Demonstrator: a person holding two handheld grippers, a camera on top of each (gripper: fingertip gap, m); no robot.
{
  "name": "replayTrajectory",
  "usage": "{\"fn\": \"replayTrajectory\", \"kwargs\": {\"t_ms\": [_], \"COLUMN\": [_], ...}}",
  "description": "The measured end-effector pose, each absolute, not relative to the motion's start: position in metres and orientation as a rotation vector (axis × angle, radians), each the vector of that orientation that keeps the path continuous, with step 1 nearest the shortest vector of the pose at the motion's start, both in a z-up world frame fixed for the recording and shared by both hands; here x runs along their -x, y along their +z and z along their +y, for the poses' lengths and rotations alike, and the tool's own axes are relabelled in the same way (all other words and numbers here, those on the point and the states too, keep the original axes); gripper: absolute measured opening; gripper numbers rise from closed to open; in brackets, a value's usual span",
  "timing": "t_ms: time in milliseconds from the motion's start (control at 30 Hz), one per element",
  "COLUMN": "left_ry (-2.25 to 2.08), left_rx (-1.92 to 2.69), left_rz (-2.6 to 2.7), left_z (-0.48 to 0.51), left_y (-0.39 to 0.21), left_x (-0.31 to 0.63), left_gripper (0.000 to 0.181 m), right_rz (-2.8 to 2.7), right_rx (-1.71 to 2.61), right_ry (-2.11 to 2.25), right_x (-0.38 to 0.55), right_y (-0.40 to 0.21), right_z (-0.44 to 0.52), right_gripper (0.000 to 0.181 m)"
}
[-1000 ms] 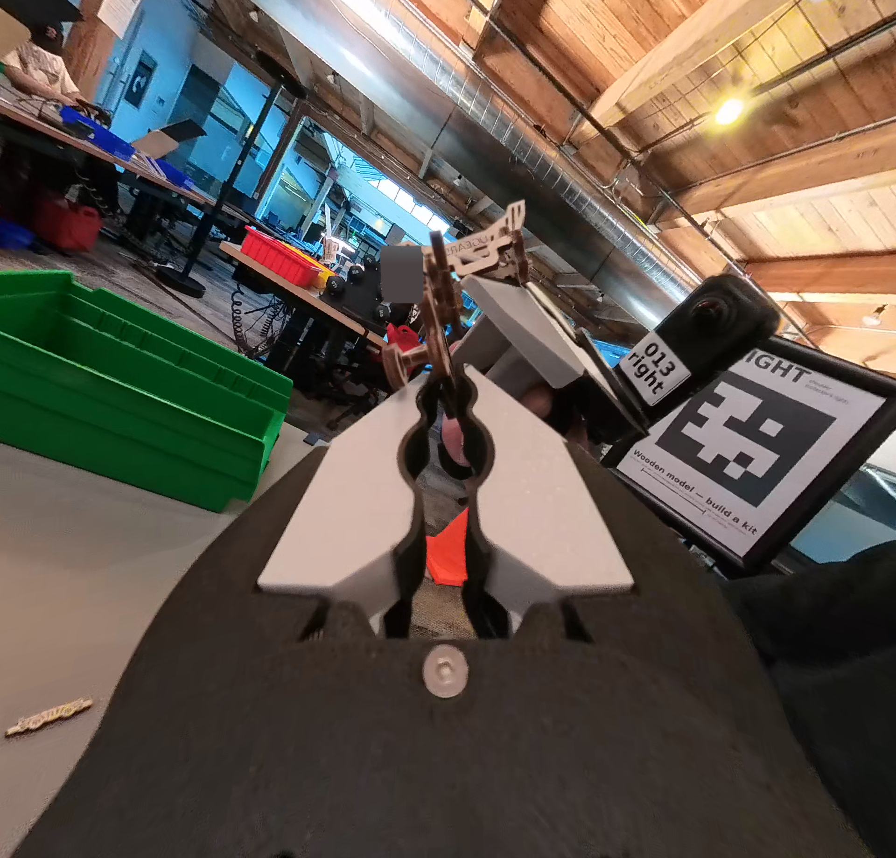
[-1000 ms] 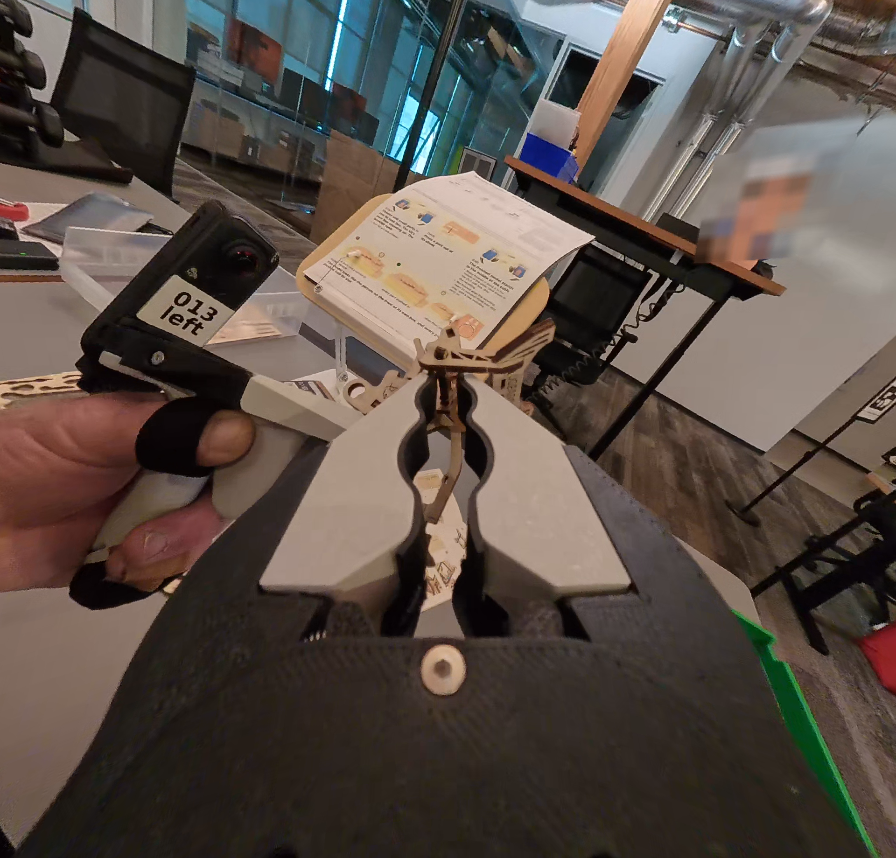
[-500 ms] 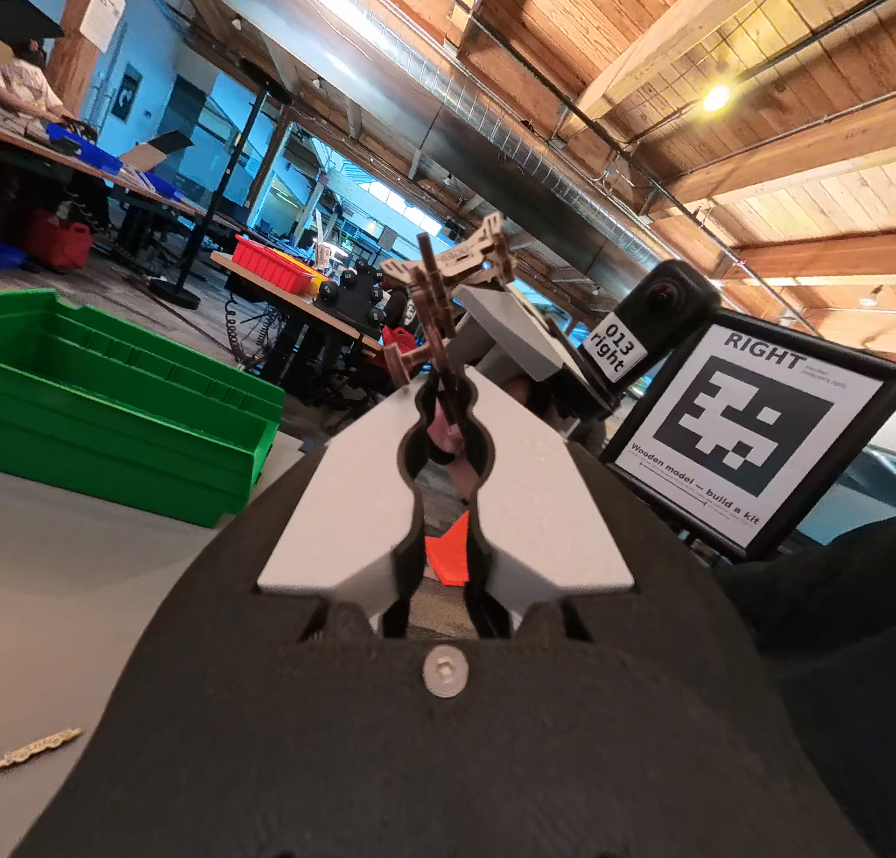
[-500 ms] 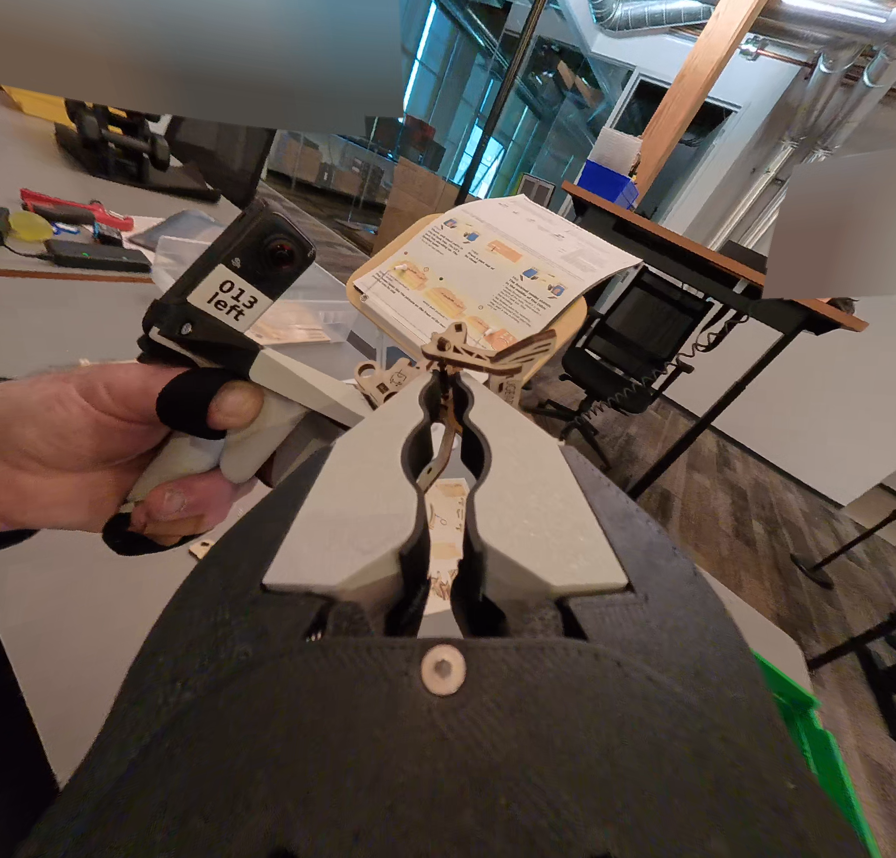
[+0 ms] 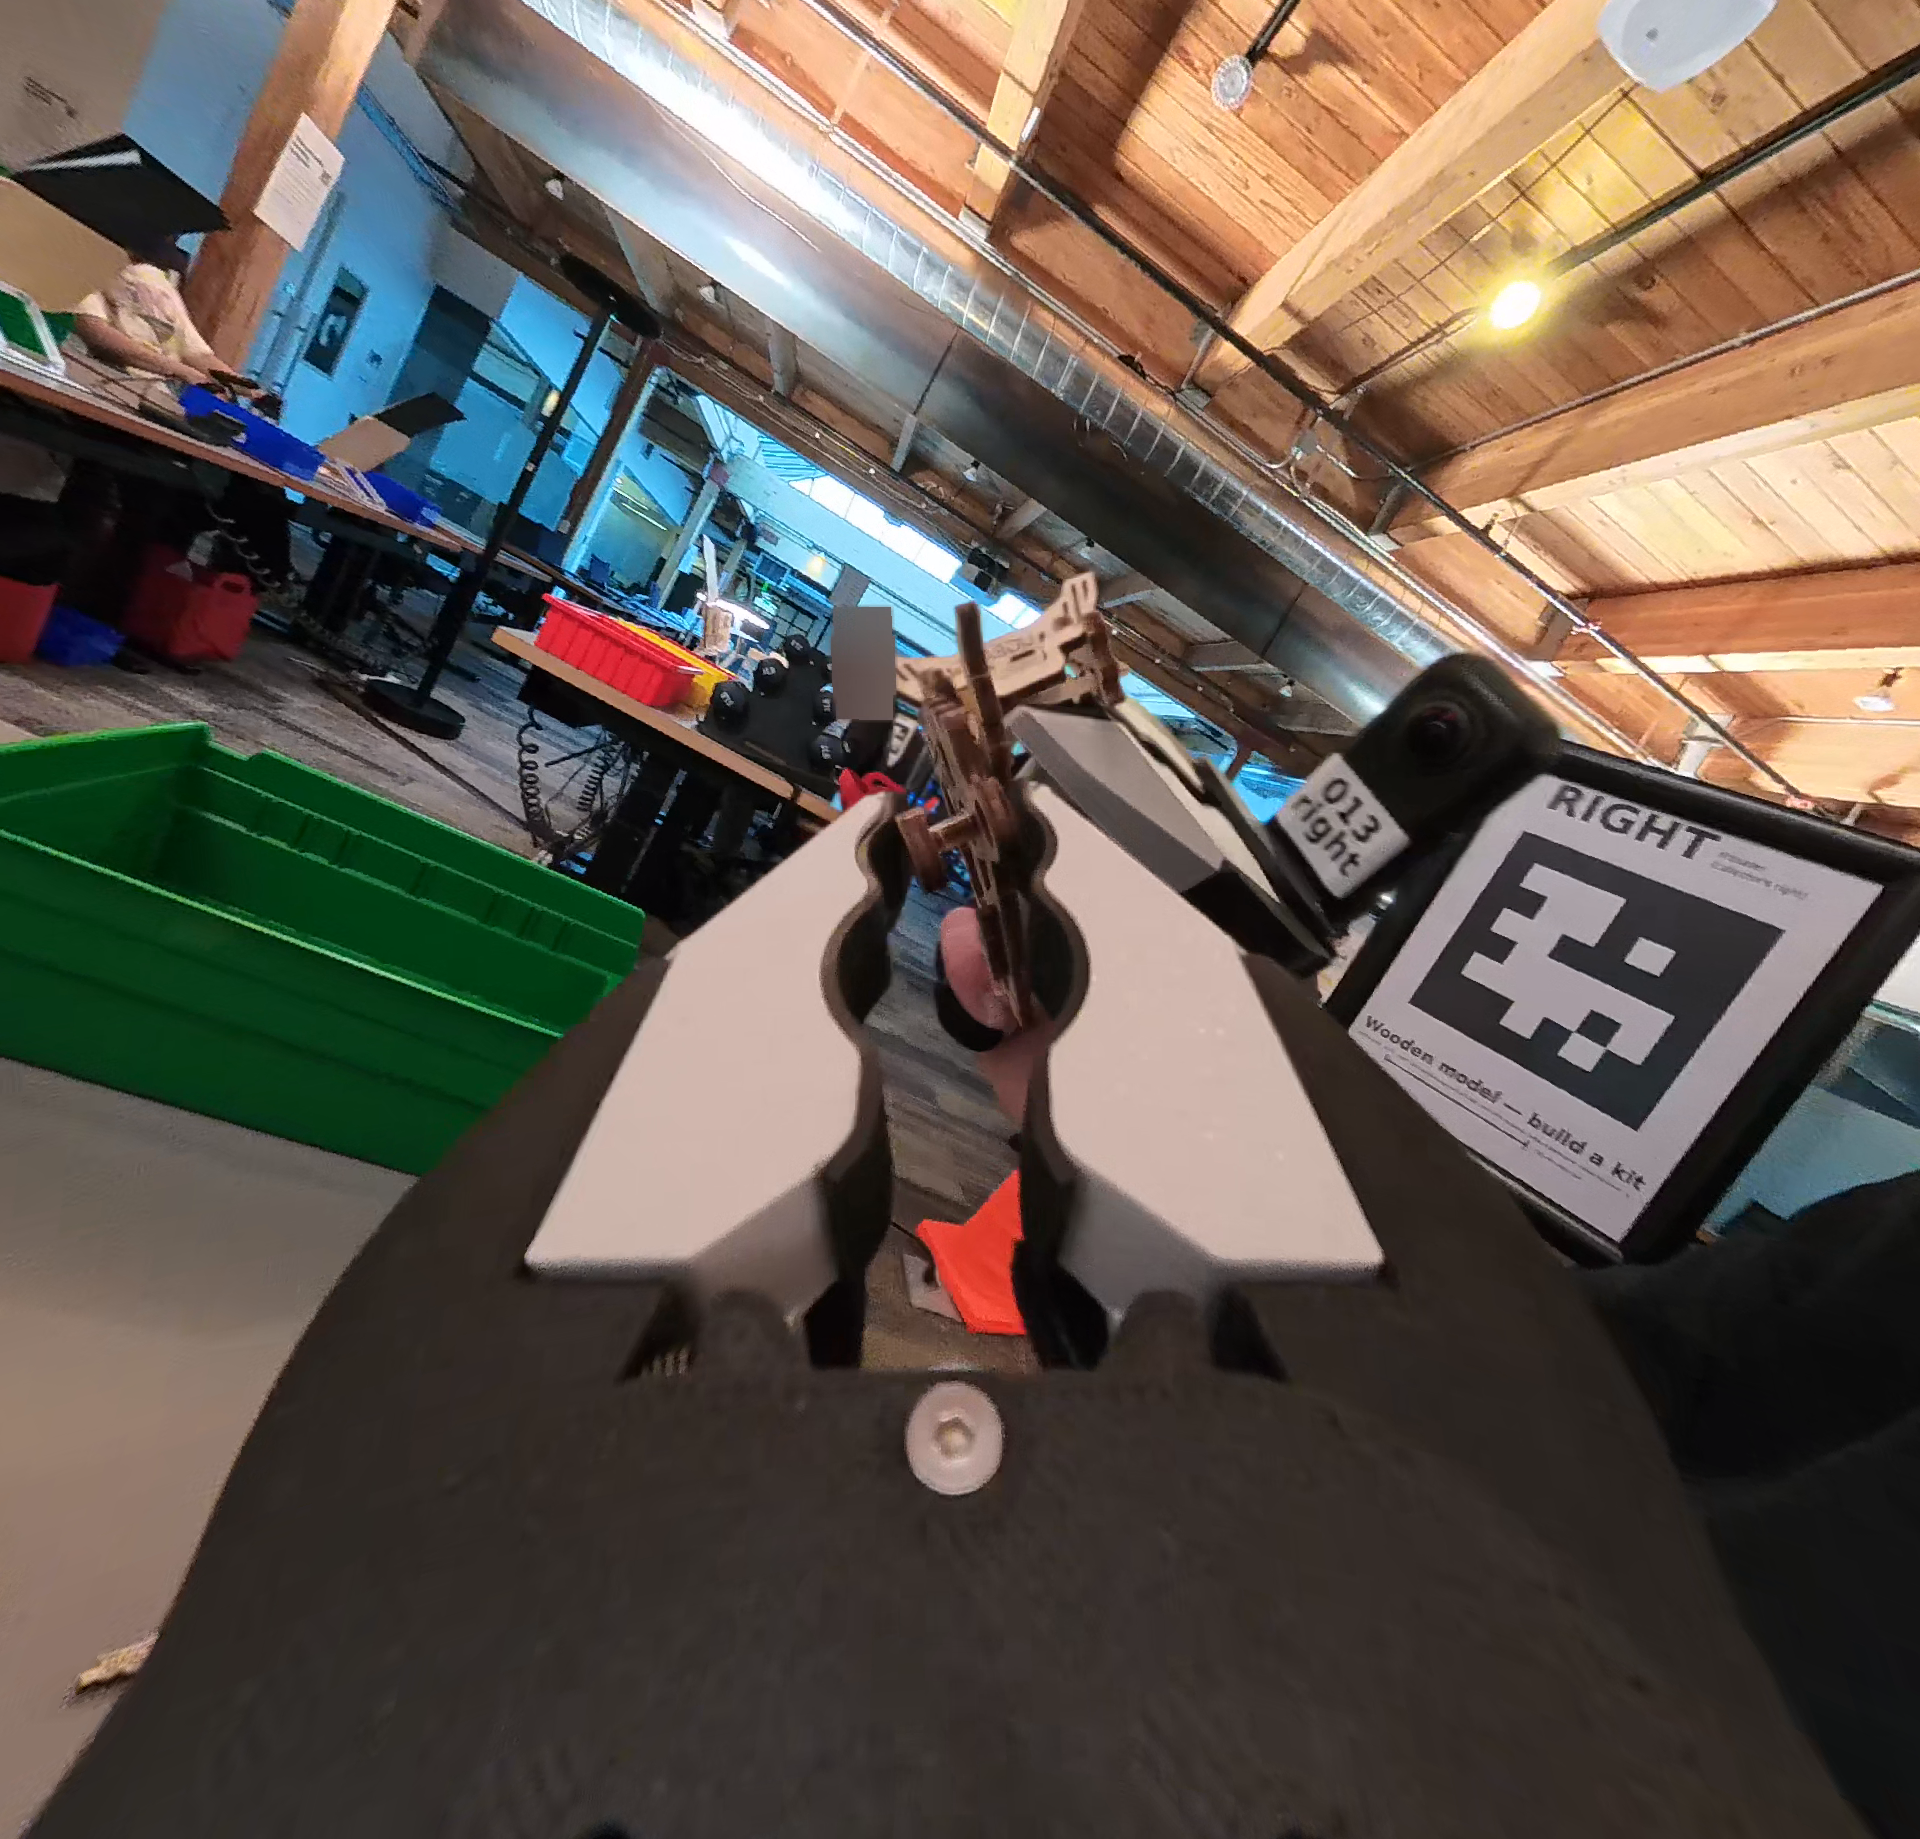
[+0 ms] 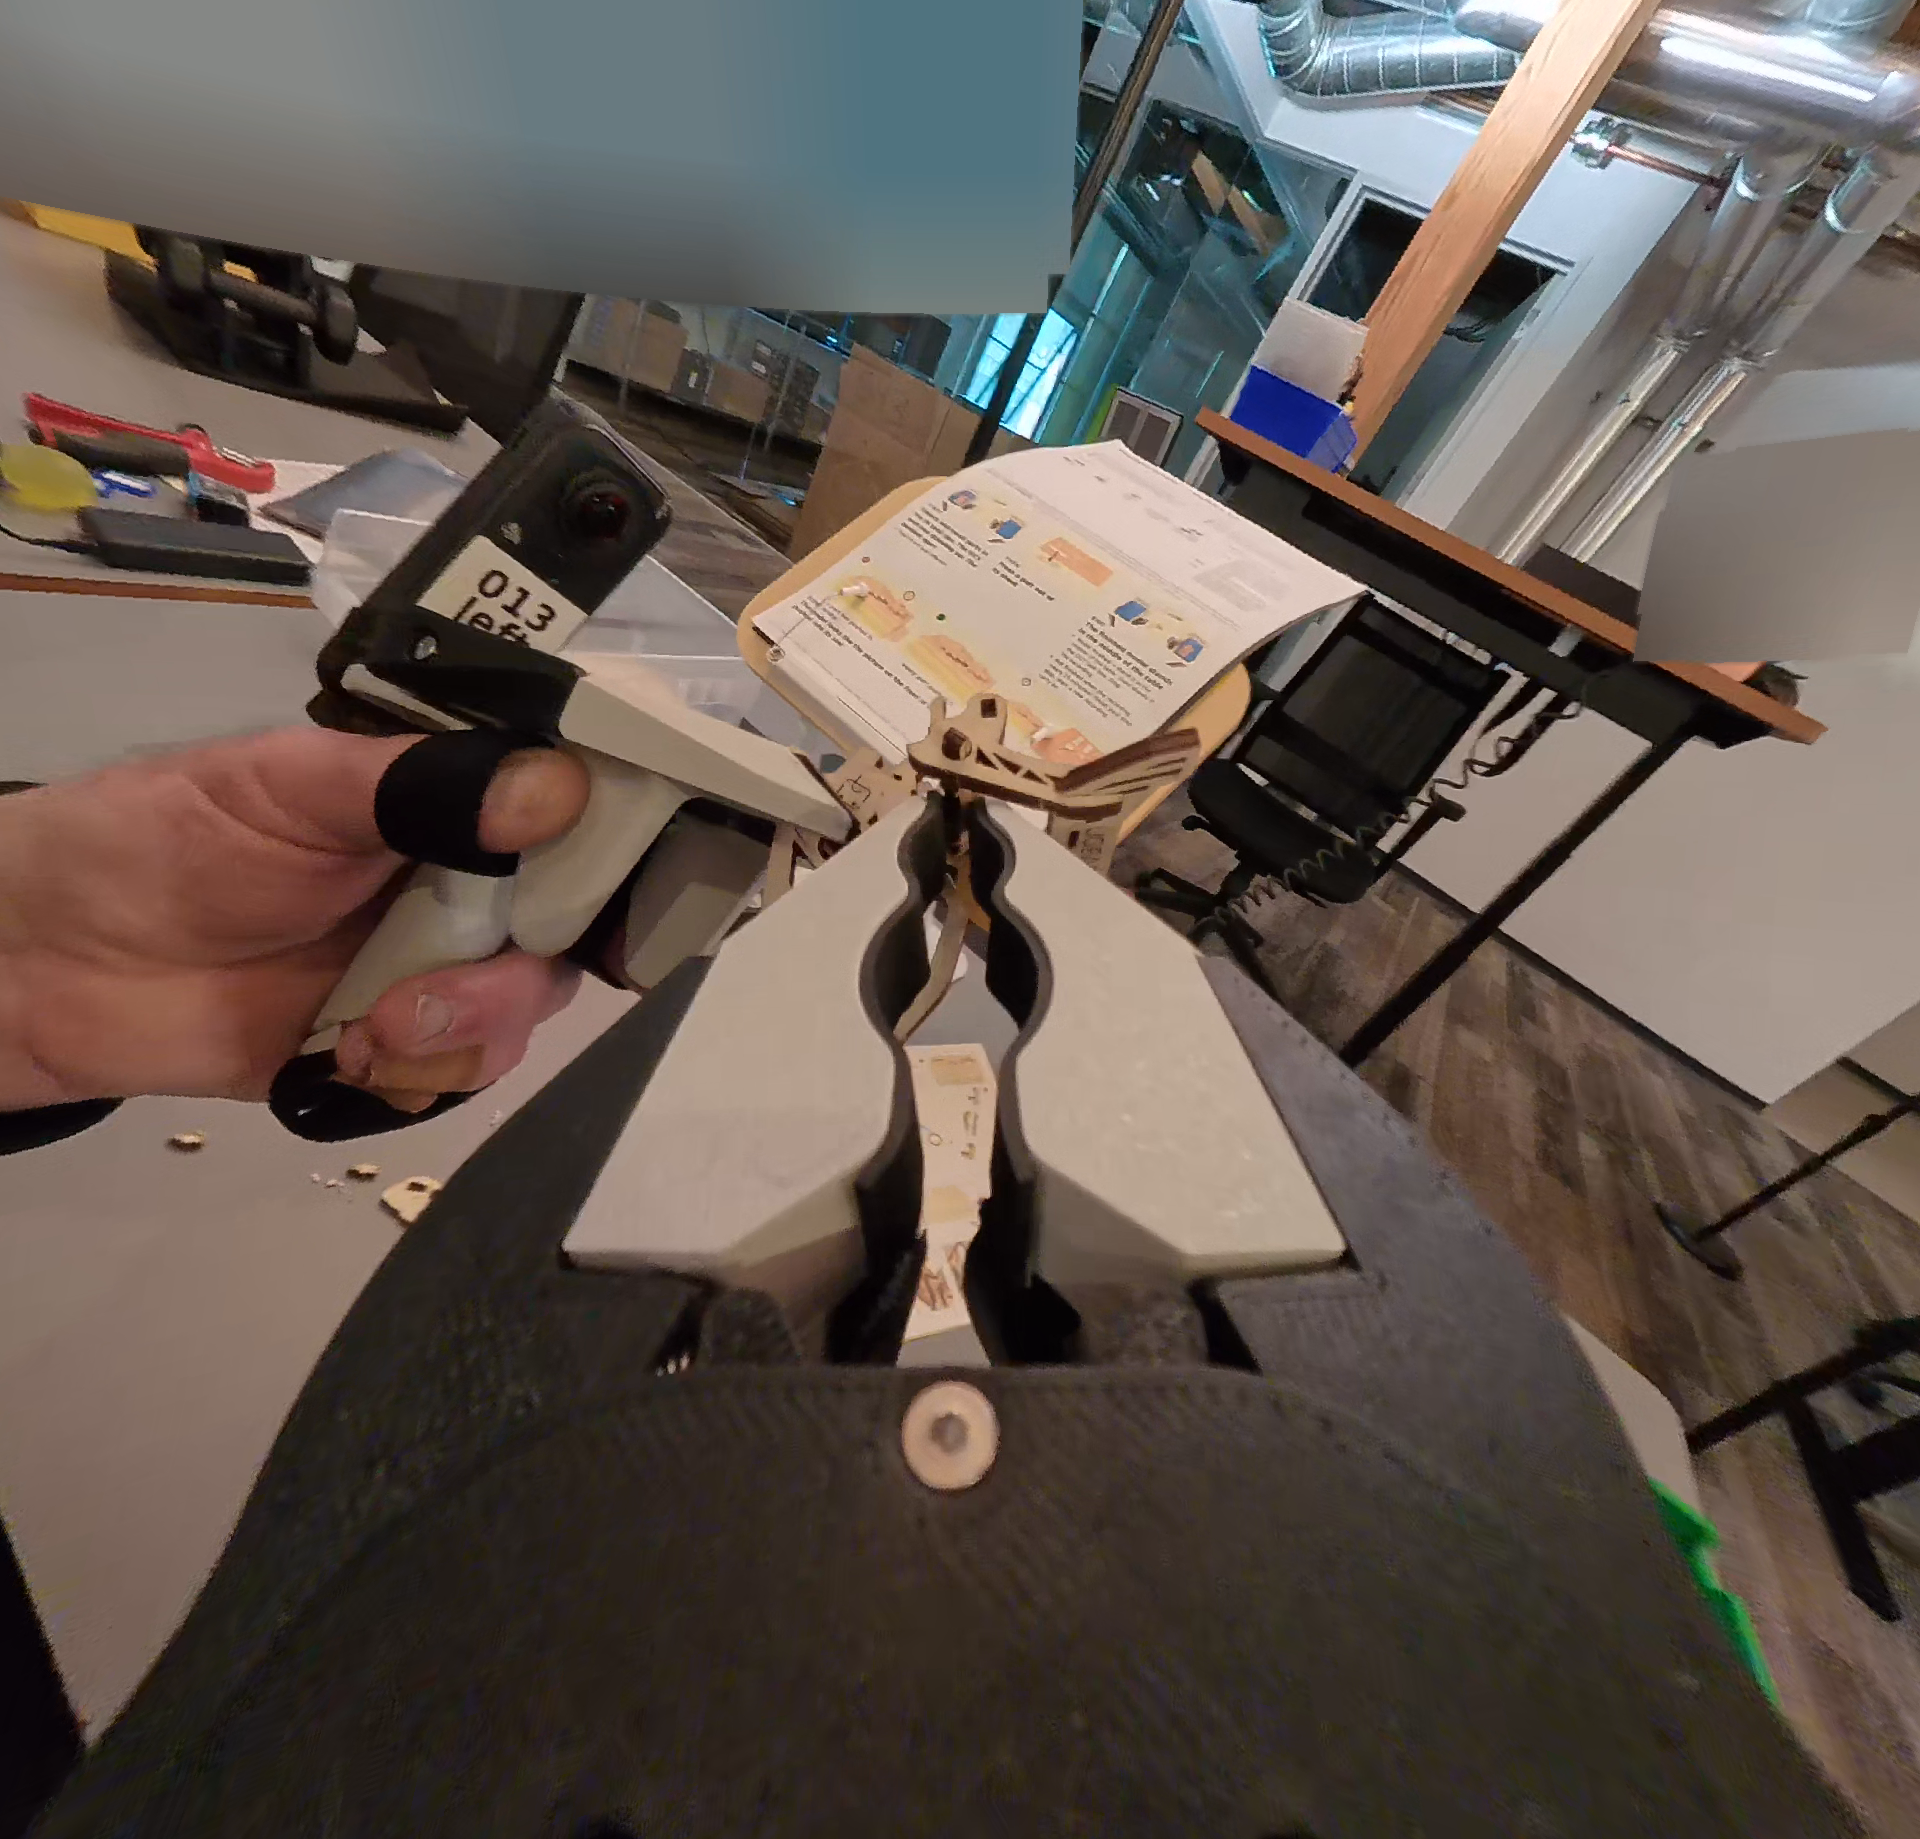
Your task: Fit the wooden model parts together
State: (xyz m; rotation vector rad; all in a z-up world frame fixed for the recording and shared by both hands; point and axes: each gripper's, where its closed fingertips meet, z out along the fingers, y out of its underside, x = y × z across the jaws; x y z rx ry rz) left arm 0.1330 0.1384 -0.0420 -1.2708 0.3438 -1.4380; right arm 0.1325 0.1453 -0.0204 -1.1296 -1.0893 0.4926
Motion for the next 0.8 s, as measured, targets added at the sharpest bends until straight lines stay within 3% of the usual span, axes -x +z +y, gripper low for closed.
{"fn": "replayTrajectory", "kwargs": {"t_ms": [333, 567, 800], "left_ry": [-1.414, -1.393, -1.426], "left_rx": [1.251, 1.259, 1.240], "left_rz": [0.309, 0.283, 0.276], "left_z": [0.141, 0.144, 0.143], "left_y": [-0.037, -0.034, -0.029], "left_x": [-0.131, -0.135, -0.143], "left_gripper": [0.017, 0.017, 0.017], "right_rz": [-0.984, -1.019, -0.886], "right_rx": [1.163, 1.114, 1.168], "right_ry": [0.618, 0.403, 0.763], "right_x": [-0.129, -0.132, -0.140], "right_y": [-0.011, -0.009, -0.002], "right_z": [0.149, 0.150, 0.151], "right_gripper": [0.001, 0.000, 0.001]}}
